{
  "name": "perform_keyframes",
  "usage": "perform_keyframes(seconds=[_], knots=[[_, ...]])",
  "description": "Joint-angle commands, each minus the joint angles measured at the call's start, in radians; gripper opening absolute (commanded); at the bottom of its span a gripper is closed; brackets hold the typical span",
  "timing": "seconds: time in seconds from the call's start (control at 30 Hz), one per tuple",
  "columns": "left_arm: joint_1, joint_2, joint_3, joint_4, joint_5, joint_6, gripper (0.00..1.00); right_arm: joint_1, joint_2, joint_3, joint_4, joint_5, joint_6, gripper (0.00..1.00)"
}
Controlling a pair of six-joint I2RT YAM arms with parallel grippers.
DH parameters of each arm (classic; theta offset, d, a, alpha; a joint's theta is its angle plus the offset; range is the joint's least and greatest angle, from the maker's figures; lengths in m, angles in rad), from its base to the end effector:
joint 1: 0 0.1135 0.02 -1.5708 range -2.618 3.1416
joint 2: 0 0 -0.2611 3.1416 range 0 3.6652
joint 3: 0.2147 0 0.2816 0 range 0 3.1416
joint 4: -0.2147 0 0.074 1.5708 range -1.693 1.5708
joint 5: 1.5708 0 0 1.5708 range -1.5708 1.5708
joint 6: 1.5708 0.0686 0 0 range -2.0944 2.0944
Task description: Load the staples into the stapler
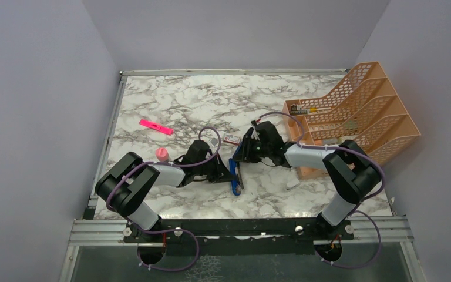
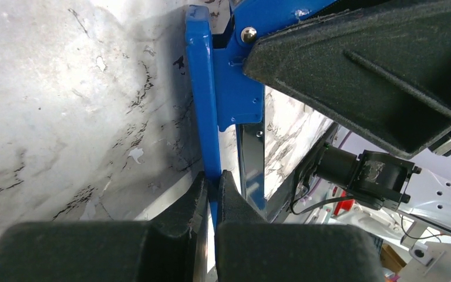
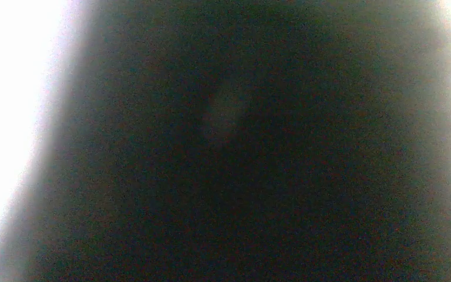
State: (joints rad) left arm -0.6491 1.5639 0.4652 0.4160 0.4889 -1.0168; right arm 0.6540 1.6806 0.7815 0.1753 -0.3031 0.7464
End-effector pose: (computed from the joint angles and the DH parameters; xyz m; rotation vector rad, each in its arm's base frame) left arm 0.2204 -0.2077 0.0719 -0.1695 2.5746 -1.3319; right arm 0.2822 0.2421 0.1026 -0.0562 2.4952 1.0140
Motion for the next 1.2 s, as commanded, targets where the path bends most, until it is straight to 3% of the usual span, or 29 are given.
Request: perform_keyframes(seconds=[0.0,0.2,0.4,0.57,0.73,0.9,1.17], knots=[[0.005,0.000,0.000,0.033,-0.047,0.017,0.06,0.061,0.028,0.030,-0.089,0.043,-0.053,0.36],[0.025,-0.025,-0.011,0.033,-0.056,0.018,0.16,0.096,0.021,0.066,-0.152,0.150,-0.088,0.32],[0.056,-0.078,-0.032,0.021,-0.079,0.012,0.38,0.125,0.016,0.115,-0.226,0.279,-0.125,0.26],[0.069,-0.159,0.025,-0.146,-0.145,0.069,0.50,0.148,0.025,0.176,-0.265,0.392,-0.155,0.26],[0.072,-0.298,0.165,-0.484,-0.402,0.161,0.55,0.168,0.072,0.272,-0.300,0.461,-0.185,0.27],[0.089,-0.408,0.337,-0.777,-0.829,0.250,0.58,0.188,0.157,0.395,-0.334,0.518,-0.210,0.27],[0.212,-0.463,0.504,-0.862,-1.013,0.408,0.59,0.204,0.328,0.628,-0.401,0.605,-0.264,0.28]])
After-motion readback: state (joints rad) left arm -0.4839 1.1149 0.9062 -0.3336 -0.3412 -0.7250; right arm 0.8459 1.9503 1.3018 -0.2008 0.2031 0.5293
